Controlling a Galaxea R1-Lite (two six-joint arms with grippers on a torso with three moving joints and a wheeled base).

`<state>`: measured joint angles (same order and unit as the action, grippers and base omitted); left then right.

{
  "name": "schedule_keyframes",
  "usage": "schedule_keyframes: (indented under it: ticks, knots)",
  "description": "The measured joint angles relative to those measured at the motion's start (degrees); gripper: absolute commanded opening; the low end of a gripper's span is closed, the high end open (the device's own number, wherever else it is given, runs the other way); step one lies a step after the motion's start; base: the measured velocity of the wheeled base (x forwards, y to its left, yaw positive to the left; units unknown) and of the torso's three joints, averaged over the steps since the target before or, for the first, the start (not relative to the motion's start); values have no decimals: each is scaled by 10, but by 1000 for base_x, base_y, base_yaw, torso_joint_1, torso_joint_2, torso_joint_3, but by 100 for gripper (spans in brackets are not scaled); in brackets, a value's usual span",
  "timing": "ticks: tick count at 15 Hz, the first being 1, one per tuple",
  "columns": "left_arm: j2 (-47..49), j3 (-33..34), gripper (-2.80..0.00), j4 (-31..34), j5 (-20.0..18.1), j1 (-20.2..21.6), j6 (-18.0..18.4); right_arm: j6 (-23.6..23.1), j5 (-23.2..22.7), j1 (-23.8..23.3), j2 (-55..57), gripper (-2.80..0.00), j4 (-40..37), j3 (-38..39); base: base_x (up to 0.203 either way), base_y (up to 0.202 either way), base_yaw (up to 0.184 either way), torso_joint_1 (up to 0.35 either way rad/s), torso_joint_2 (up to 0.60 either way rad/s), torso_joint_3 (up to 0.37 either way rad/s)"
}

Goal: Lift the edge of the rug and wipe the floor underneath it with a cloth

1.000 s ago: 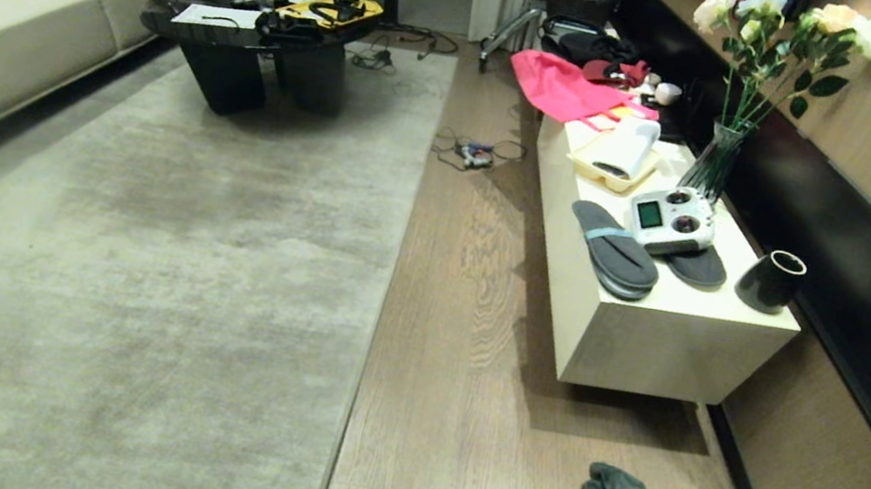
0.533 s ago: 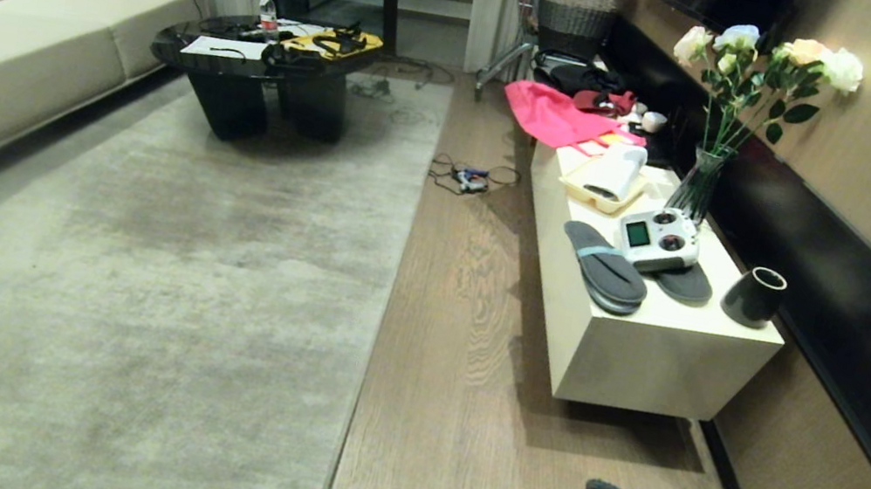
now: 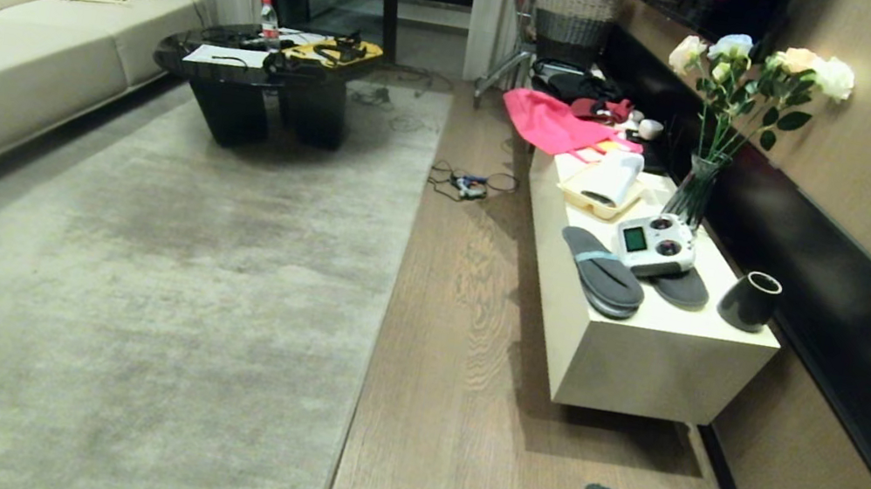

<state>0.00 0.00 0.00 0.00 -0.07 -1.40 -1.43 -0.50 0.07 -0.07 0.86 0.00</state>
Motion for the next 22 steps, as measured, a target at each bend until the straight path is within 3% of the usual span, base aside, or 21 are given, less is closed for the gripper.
schedule_keyframes:
  ticks: [22]
  knots:
    - [0, 0, -280, 0, 0, 0, 0, 8, 1, 0, 0, -280, 1, 0, 0, 0, 0, 0, 0, 0]
